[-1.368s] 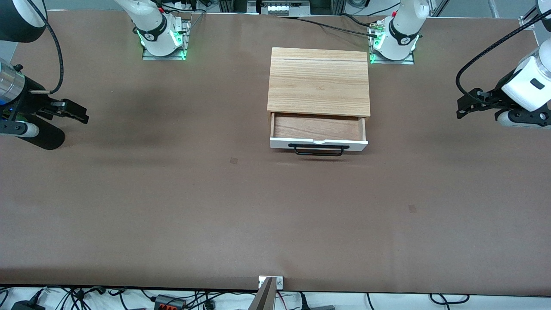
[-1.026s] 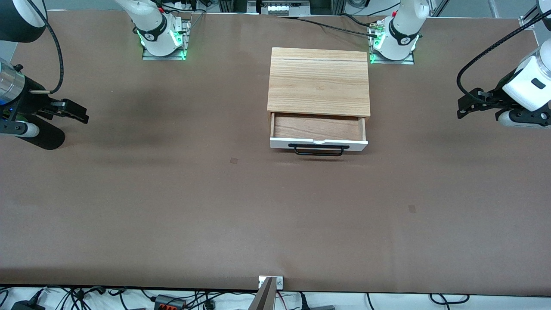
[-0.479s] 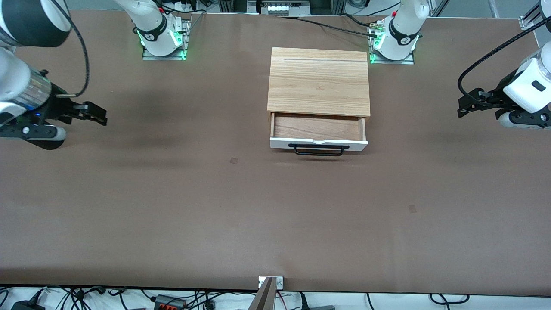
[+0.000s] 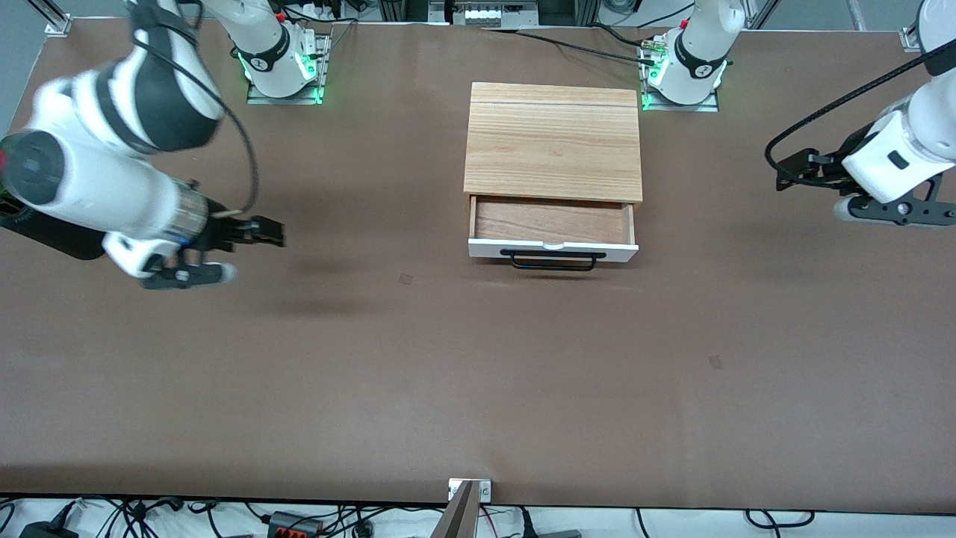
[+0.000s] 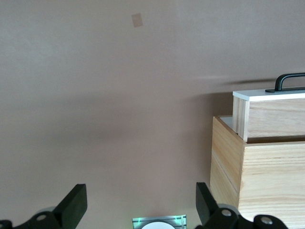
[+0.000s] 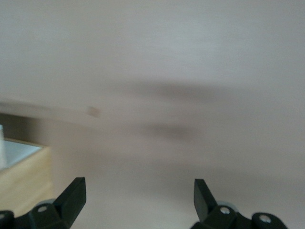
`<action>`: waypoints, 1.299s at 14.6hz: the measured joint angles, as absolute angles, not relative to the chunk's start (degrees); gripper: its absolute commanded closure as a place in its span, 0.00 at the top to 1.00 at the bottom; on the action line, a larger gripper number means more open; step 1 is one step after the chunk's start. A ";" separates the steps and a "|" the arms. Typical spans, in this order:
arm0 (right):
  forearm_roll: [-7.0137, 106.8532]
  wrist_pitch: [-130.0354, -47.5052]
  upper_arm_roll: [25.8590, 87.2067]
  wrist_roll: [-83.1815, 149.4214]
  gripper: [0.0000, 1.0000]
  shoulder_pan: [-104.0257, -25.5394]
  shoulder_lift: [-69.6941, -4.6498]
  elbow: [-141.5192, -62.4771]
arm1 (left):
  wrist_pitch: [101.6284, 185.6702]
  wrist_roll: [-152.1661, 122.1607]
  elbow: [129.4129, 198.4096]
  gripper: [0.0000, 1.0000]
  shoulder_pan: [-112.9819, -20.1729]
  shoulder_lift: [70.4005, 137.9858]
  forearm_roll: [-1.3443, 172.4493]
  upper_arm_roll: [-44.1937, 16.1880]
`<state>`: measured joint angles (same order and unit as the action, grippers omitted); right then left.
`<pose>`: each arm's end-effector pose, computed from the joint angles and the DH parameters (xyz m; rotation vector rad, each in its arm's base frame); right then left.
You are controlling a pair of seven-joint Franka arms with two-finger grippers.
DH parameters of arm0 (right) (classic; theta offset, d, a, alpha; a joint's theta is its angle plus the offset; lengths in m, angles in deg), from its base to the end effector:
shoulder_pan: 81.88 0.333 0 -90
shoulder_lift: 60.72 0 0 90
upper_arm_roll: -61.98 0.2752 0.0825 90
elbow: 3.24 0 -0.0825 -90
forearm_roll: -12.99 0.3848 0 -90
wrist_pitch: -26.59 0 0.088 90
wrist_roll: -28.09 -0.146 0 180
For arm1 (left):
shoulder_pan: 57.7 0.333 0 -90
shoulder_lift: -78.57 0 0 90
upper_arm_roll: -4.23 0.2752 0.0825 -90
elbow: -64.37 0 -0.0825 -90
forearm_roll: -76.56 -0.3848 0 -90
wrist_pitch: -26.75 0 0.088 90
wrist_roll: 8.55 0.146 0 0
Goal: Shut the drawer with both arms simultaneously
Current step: 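Bring both grippers to the drawer front on either side of the handle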
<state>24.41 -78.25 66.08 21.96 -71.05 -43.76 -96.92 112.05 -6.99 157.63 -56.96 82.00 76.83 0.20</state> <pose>0.5956 0.1805 0.3627 -2.9427 -0.1333 0.2032 0.5471 -0.0315 0.4795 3.1174 -0.1324 -0.3111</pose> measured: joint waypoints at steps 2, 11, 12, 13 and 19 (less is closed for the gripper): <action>30.68 -82.01 66.11 21.69 1.00 -68.19 -41.62 -96.76 | 111.99 -6.95 157.63 1.00 -57.09 84.30 81.16 -0.56; 48.51 -91.11 66.12 19.32 1.00 -62.36 -26.37 -88.91 | 137.76 -6.51 157.62 1.00 -59.44 100.34 96.05 -8.44; 50.89 -92.44 66.13 19.36 1.00 -61.74 -25.13 -88.35 | 140.54 -6.50 157.60 1.00 -59.46 101.57 96.91 -9.12; 52.36 -94.14 66.13 19.39 1.00 -61.15 -24.33 -87.86 | 143.07 -6.24 157.61 1.00 -59.43 102.64 97.40 -9.83; 53.75 -97.46 66.34 18.59 1.00 -54.55 -23.35 -87.32 | 147.33 4.48 159.42 1.00 -58.45 106.81 110.81 -10.93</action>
<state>53.75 -97.46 66.34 18.59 -54.55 -23.35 -87.32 147.33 4.48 159.42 -58.45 106.81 110.81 -10.93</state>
